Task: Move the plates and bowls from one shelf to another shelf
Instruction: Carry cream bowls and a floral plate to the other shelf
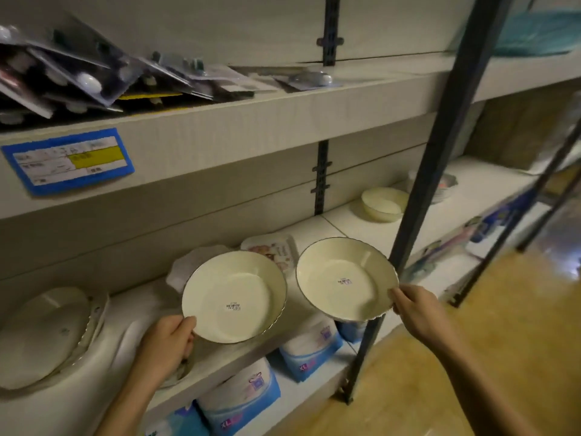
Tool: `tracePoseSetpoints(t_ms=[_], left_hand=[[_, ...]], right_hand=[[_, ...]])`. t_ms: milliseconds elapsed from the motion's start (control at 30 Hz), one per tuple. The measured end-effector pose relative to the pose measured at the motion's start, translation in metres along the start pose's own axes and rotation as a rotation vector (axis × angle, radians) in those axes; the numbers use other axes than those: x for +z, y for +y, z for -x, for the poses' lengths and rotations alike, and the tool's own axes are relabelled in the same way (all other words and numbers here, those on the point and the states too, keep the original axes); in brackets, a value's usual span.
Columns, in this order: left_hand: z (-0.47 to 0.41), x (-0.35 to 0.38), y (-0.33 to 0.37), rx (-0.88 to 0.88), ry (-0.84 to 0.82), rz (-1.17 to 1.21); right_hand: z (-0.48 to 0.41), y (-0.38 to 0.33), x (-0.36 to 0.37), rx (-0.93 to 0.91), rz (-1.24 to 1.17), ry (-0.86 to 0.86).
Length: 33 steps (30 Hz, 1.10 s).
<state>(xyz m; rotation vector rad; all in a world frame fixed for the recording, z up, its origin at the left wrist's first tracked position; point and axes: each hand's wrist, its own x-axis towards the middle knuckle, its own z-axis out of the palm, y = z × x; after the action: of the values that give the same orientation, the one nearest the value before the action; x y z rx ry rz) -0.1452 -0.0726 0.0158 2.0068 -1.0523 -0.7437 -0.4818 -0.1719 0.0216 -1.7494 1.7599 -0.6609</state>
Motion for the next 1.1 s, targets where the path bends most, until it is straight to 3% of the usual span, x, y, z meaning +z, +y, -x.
tracePoseSetpoints(t_ms=[433, 833, 1100], left_hand=[[-0.006, 0.136, 0.093, 0.107, -0.289, -0.002], [0.033, 0.294, 0.174, 0.052, -0.259, 0.009], [0.039, 0.365, 0.230, 0.022, -0.200, 0.023]], right_hand=[[-0.014, 0.129, -0.101, 0.154, -0.081, 0.136], [-0.079, 0.242, -0.222, 0.114, 0.040, 0.122], [-0.135, 0.298, -0.268, 0.121, -0.025, 0.089]])
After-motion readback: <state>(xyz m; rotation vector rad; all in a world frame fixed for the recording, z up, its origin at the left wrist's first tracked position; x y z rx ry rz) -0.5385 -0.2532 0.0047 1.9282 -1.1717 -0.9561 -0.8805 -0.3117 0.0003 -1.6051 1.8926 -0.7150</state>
